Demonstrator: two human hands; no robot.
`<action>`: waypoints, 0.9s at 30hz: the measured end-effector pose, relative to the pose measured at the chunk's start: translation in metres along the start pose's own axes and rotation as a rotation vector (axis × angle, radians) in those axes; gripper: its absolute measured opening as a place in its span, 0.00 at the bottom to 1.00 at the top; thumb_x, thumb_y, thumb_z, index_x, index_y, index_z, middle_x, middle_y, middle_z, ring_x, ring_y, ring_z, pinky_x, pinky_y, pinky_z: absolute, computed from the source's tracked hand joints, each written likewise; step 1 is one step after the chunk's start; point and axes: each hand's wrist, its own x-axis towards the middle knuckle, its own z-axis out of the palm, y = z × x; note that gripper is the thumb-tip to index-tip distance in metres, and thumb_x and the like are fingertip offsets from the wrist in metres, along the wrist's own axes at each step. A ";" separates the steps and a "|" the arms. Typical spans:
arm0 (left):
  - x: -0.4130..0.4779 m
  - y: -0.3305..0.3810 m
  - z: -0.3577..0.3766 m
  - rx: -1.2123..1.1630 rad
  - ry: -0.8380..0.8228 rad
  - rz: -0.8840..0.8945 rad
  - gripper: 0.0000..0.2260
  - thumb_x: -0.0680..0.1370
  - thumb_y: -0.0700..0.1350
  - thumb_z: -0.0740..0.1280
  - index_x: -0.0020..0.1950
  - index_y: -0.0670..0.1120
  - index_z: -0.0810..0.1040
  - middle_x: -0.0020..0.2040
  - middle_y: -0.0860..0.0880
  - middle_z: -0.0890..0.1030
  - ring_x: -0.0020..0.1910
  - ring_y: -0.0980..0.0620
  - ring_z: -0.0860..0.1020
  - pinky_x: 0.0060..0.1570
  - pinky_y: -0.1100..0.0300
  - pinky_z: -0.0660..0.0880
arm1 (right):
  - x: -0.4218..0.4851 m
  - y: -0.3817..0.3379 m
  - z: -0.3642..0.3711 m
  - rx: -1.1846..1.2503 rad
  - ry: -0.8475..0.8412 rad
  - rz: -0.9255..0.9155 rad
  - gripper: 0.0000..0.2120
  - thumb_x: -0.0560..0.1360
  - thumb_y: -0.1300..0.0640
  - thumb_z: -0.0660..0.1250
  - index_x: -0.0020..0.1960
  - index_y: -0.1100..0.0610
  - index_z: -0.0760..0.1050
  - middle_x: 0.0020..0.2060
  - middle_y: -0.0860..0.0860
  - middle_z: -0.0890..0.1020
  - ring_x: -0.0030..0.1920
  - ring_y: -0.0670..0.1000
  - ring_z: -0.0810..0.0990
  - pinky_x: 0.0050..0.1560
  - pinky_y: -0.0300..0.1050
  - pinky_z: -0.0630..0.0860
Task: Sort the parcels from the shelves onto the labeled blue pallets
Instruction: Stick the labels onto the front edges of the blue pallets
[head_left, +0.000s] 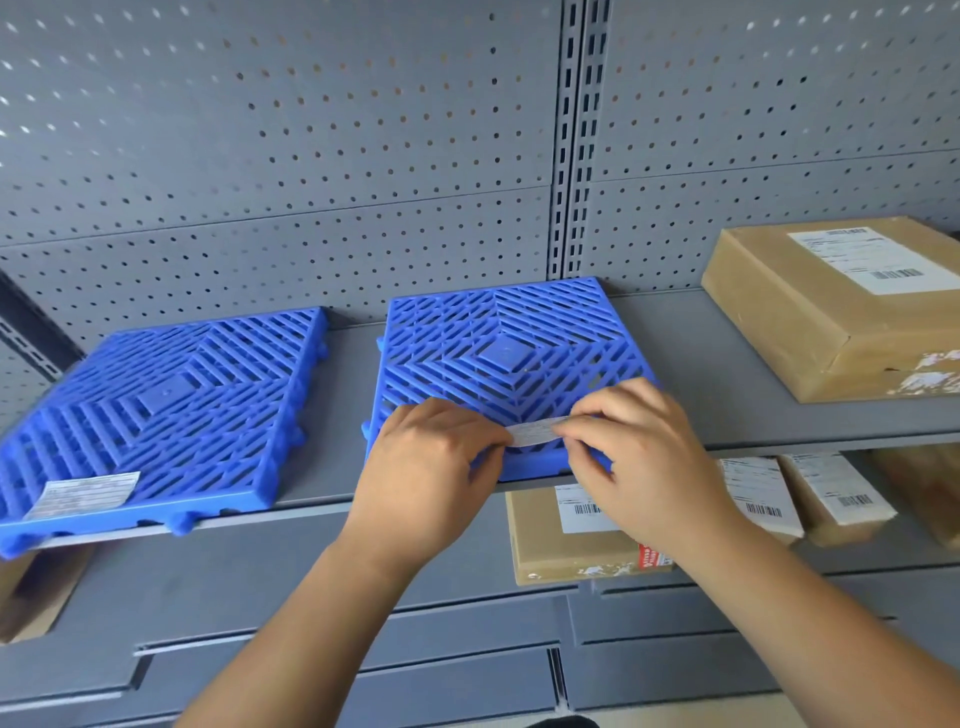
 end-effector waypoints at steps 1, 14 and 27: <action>-0.001 0.000 0.001 -0.010 -0.008 -0.002 0.05 0.76 0.47 0.70 0.46 0.54 0.86 0.43 0.58 0.85 0.44 0.49 0.80 0.44 0.56 0.72 | -0.001 -0.001 0.001 0.004 -0.011 0.004 0.07 0.75 0.59 0.69 0.47 0.54 0.86 0.45 0.47 0.84 0.46 0.56 0.78 0.48 0.54 0.76; -0.007 -0.006 0.004 -0.137 -0.032 -0.110 0.05 0.76 0.52 0.71 0.47 0.56 0.86 0.47 0.61 0.85 0.49 0.52 0.80 0.51 0.51 0.76 | -0.011 -0.003 0.003 0.038 0.038 0.009 0.06 0.76 0.56 0.70 0.45 0.54 0.86 0.46 0.46 0.85 0.46 0.54 0.78 0.48 0.54 0.76; -0.007 -0.002 0.002 -0.139 -0.053 -0.156 0.06 0.76 0.53 0.69 0.47 0.55 0.85 0.45 0.60 0.84 0.48 0.53 0.80 0.52 0.50 0.77 | -0.014 -0.004 0.003 0.013 0.035 0.018 0.06 0.77 0.55 0.70 0.48 0.54 0.86 0.47 0.46 0.85 0.47 0.55 0.79 0.49 0.55 0.76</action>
